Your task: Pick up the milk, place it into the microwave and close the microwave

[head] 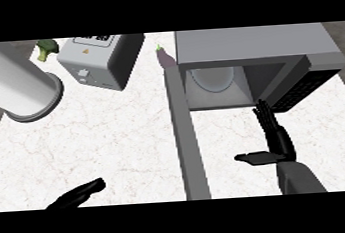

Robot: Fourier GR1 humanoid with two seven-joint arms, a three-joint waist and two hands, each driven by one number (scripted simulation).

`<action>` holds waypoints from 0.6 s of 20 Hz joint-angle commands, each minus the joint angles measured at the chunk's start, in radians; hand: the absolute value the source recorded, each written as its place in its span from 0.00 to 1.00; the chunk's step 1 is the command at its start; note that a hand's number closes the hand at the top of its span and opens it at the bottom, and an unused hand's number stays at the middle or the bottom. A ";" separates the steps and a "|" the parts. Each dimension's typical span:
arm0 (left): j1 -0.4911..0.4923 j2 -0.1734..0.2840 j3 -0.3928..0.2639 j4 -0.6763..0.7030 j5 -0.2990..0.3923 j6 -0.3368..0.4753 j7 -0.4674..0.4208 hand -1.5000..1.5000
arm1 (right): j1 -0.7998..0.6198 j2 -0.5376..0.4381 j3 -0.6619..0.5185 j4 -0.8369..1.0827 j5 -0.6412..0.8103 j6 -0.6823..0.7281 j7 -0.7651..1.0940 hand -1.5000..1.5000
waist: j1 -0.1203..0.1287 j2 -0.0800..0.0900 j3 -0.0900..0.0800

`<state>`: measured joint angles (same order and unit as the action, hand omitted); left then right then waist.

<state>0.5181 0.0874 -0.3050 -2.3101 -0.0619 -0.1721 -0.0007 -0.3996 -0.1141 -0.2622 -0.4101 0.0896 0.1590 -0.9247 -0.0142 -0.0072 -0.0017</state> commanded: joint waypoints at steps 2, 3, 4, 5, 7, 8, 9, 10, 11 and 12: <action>-0.160 -0.010 -0.004 0.098 -0.051 0.000 0.012 1.00 | 0.141 0.022 0.037 -0.168 -0.029 0.079 -0.007 0.00 | -0.006 0.002 0.000; -0.162 -0.032 -0.034 0.143 -0.074 0.014 -0.002 1.00 | 0.188 0.017 0.040 -0.212 -0.035 0.084 -0.029 0.00 | -0.005 0.002 0.000; -0.167 -0.021 -0.019 0.143 -0.034 -0.005 0.024 1.00 | 0.217 -0.016 0.038 -0.218 -0.047 0.126 -0.023 0.00 | 0.002 0.004 0.001; -0.177 -0.036 -0.044 0.106 -0.016 -0.001 0.084 1.00 | 0.250 0.008 0.059 -0.298 -0.051 0.126 0.000 0.00 | -0.003 0.003 0.000; -0.179 -0.044 -0.094 0.182 -0.086 0.006 0.036 1.00 | 0.317 -0.018 0.054 -0.312 -0.071 0.171 -0.043 0.00 | 0.000 0.004 0.001; -0.241 -0.042 -0.059 0.205 -0.047 -0.011 0.070 1.00 | 0.359 0.004 0.073 -0.390 -0.074 0.148 0.000 0.00 | -0.004 0.004 0.000; -0.277 -0.065 -0.087 0.238 -0.094 0.010 0.066 1.00 | 0.386 -0.039 0.068 -0.434 -0.097 0.205 0.029 0.00 | -0.012 0.003 0.000; -0.253 -0.060 -0.117 0.216 -0.108 0.007 0.075 1.00 | 0.439 -0.026 0.076 -0.427 -0.093 0.205 -0.043 0.00 | -0.002 0.004 0.001; -0.342 -0.064 -0.070 0.257 -0.073 -0.010 0.120 1.00 | 0.441 0.025 0.107 -0.535 -0.093 0.141 0.069 0.00 | -0.003 0.005 0.000; -0.381 -0.052 -0.054 0.288 -0.060 -0.037 0.111 1.00 | 0.455 -0.035 0.086 -0.526 -0.107 0.184 0.042 0.00 | -0.002 0.006 0.001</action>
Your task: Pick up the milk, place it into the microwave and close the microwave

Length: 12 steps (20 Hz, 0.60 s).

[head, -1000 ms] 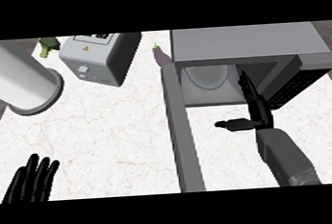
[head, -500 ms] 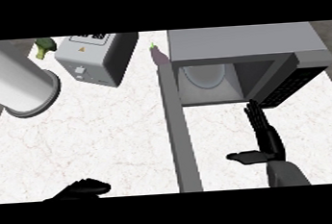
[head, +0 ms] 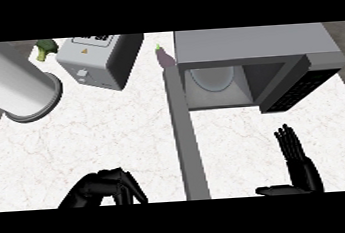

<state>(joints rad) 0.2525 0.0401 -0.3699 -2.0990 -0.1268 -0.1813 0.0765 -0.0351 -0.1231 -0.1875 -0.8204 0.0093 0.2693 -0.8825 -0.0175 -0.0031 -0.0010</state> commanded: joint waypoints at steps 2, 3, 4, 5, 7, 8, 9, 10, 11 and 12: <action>-0.161 -0.020 -0.017 0.153 -0.004 -0.043 0.033 1.00 | 0.133 -0.059 -0.004 -0.170 -0.063 0.111 0.018 0.00 | -0.005 0.002 0.000; -0.129 0.002 -0.047 0.133 -0.018 -0.062 0.029 1.00 | 0.167 -0.041 0.011 -0.198 -0.061 0.095 0.036 0.00 | 0.003 0.001 0.000; -0.125 0.018 -0.047 0.139 -0.001 -0.088 0.023 1.00 | 0.220 -0.038 0.023 -0.222 -0.051 0.094 -0.003 0.00 | 0.002 0.001 0.000; -0.176 0.041 -0.020 0.143 0.026 -0.128 0.089 1.00 | 0.217 -0.030 0.023 -0.221 -0.059 0.090 0.001 0.00 | 0.001 0.002 0.000; -0.243 -0.038 -0.127 0.203 -0.014 -0.079 0.177 1.00 | 0.231 -0.046 0.024 -0.254 -0.074 0.103 0.015 0.00 | -0.003 0.003 0.001; -0.214 -0.038 -0.176 0.280 -0.048 -0.074 0.084 1.00 | 0.226 -0.028 0.031 -0.294 -0.088 0.089 0.045 0.00 | -0.002 0.003 0.000; -0.257 -0.039 -0.167 0.275 -0.062 -0.102 0.114 1.00 | 0.252 -0.055 0.025 -0.288 -0.088 0.108 0.026 0.00 | 0.001 0.003 0.001; -0.256 -0.039 -0.206 0.306 -0.066 -0.038 0.105 1.00 | 0.271 -0.109 0.005 -0.304 -0.108 0.156 0.009 0.00 | 0.002 0.003 0.001; -0.336 -0.039 -0.181 0.426 -0.039 -0.023 0.034 1.00 | 0.303 -0.071 0.024 -0.334 -0.111 0.137 0.017 0.00 | -0.005 0.004 0.000; -0.328 -0.039 -0.212 0.395 -0.057 -0.013 0.056 1.00 | 0.307 -0.052 0.035 -0.397 -0.127 0.126 0.049 0.00 | 0.002 0.003 0.000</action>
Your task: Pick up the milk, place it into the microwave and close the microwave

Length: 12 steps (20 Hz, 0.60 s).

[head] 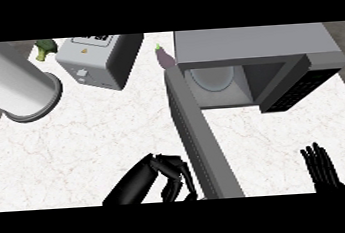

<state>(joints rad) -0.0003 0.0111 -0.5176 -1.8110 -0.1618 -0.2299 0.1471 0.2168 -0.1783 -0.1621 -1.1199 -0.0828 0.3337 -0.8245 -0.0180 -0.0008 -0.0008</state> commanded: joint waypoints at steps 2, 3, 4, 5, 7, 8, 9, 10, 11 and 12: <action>-0.047 -0.011 -0.195 0.120 -0.097 0.129 -0.063 1.00 | 0.099 -0.074 -0.023 -0.076 -0.049 0.119 -0.059 0.00 | 0.003 -0.001 0.001; -0.167 -0.011 -0.179 0.205 -0.089 0.167 -0.052 1.00 | 0.090 -0.022 0.019 -0.149 -0.036 0.070 -0.022 0.00 | -0.006 0.001 0.000; -0.231 -0.011 -0.133 0.267 -0.040 0.123 -0.040 1.00 | 0.114 -0.049 0.007 -0.147 -0.059 0.115 -0.043 0.00 | -0.010 0.002 0.000; -0.256 -0.011 -0.209 0.279 -0.021 0.218 -0.030 1.00 | 0.123 -0.068 0.000 -0.153 -0.087 0.149 -0.036 0.00 | -0.012 0.002 0.000; -0.321 -0.011 -0.268 0.397 0.026 0.300 -0.045 1.00 | 0.106 -0.075 0.016 -0.193 -0.097 0.147 -0.008 0.00 | -0.026 0.005 0.000; -0.341 -0.011 -0.306 0.407 0.042 0.338 -0.049 1.00 | 0.080 -0.110 -0.007 -0.195 -0.139 0.182 0.011 0.00 | -0.026 0.005 0.000; -0.353 -0.011 -0.354 0.430 0.056 0.373 -0.040 1.00 | 0.128 -0.054 0.045 -0.276 -0.121 0.140 0.036 0.00 | -0.033 0.004 -0.001; -0.398 -0.011 -0.367 0.446 0.103 0.398 -0.018 1.00 | 0.129 -0.066 0.059 -0.282 -0.117 0.163 0.012 0.00 | -0.041 0.005 0.000; -0.428 -0.011 -0.381 0.469 0.154 0.418 -0.023 1.00 | 0.130 -0.080 0.053 -0.304 -0.147 0.182 0.030 0.00 | -0.050 0.007 0.000; -0.451 -0.011 -0.350 0.524 0.188 0.404 -0.040 1.00 | 0.131 -0.098 0.055 -0.307 -0.157 0.211 0.009 0.00 | -0.051 0.009 0.000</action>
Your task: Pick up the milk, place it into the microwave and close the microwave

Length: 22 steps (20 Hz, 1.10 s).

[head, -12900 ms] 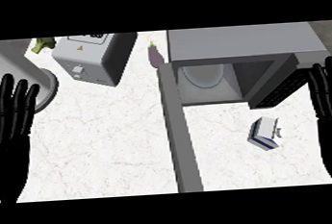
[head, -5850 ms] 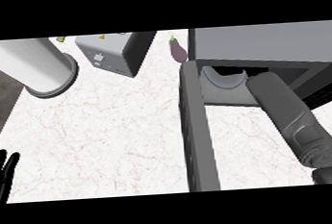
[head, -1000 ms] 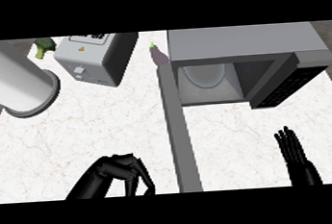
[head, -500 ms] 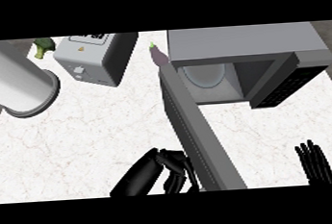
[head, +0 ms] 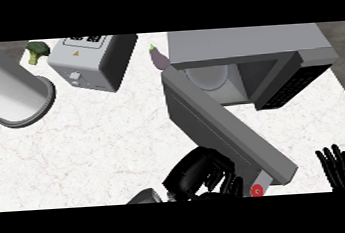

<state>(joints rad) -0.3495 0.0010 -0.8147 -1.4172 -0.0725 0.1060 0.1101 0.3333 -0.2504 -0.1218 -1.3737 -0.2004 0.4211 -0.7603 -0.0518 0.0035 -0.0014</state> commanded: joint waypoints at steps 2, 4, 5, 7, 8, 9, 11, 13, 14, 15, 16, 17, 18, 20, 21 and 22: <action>-0.146 -0.001 -0.126 0.137 0.148 0.133 0.040 1.00 | 0.021 -0.033 0.032 -0.114 -0.067 0.129 -0.022 0.00 | -0.044 0.005 0.000; -0.203 -0.001 -0.139 0.179 0.205 0.186 0.037 1.00 | 0.012 -0.029 0.037 -0.174 -0.091 0.101 0.017 0.00 | -0.051 0.006 -0.001; -0.187 -0.001 -0.169 0.213 0.224 0.224 0.005 1.00 | 0.023 -0.028 0.044 -0.186 -0.102 0.102 0.029 0.00 | -0.061 0.009 -0.001; -0.215 -0.001 -0.152 0.225 0.267 0.280 -0.032 1.00 | 0.027 -0.023 0.064 -0.230 -0.111 0.094 0.043 0.00 | -0.085 0.014 -0.002; -0.245 -0.001 -0.135 0.245 0.298 0.287 -0.048 1.00 | 0.005 -0.044 0.055 -0.223 -0.130 0.101 0.068 0.00 | -0.085 0.018 -0.002; -0.263 -0.001 -0.123 0.257 0.314 0.308 -0.063 1.00 | 0.023 -0.045 0.067 -0.257 -0.134 0.104 0.072 0.00 | -0.097 0.018 -0.002; -0.266 -0.001 -0.130 0.233 0.356 0.376 -0.103 0.00 | 0.025 -0.061 0.063 -0.276 -0.144 0.107 0.077 0.00 | -0.114 0.018 -0.003; -0.296 0.000 -0.095 0.266 0.392 0.386 -0.155 0.00 | 0.022 -0.084 0.060 -0.314 -0.173 0.113 0.113 0.00 | -0.134 0.026 -0.005; -0.312 -0.001 -0.069 0.273 0.416 0.385 -0.168 0.00 | 0.021 -0.096 0.059 -0.325 -0.173 0.117 0.113 0.00 | -0.151 0.031 -0.005; -0.344 -0.001 -0.060 0.271 0.437 0.400 -0.165 0.00 | 0.016 -0.069 0.092 -0.330 -0.171 0.103 0.132 0.00 | -0.155 0.034 -0.005; -0.362 -0.001 -0.043 0.304 0.428 0.426 -0.189 0.00 | 0.029 -0.092 0.072 -0.343 -0.191 0.119 0.130 0.00 | -0.163 0.031 -0.004; -0.372 -0.001 -0.019 0.330 0.444 0.447 -0.194 1.00 | 0.033 -0.108 0.060 -0.346 -0.206 0.124 0.141 0.00 | -0.165 0.034 -0.004; -0.384 -0.001 -0.015 0.337 0.462 0.473 -0.199 0.00 | 0.025 -0.095 0.077 -0.356 -0.218 0.120 0.152 0.00 | -0.166 0.036 -0.004; -0.406 -0.001 -0.002 0.367 0.485 0.509 -0.220 1.00 | 0.027 -0.110 0.082 -0.386 -0.228 0.126 0.171 0.00 | -0.180 0.038 -0.004; -0.422 -0.001 0.015 0.385 0.499 0.506 -0.239 1.00 | 0.027 -0.096 0.107 -0.396 -0.233 0.125 0.183 0.00 | -0.181 0.044 -0.005; -0.451 -0.001 0.030 0.388 0.522 0.507 -0.237 1.00 | 0.010 -0.117 0.094 -0.403 -0.245 0.129 0.196 0.00 | -0.188 0.048 -0.005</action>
<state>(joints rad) -0.7320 -0.0001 -0.8375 -1.0691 0.3949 0.5691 -0.0882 0.3568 -0.3476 -0.0358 -1.7458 -0.4145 0.5113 -0.5751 -0.2205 0.0425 -0.0052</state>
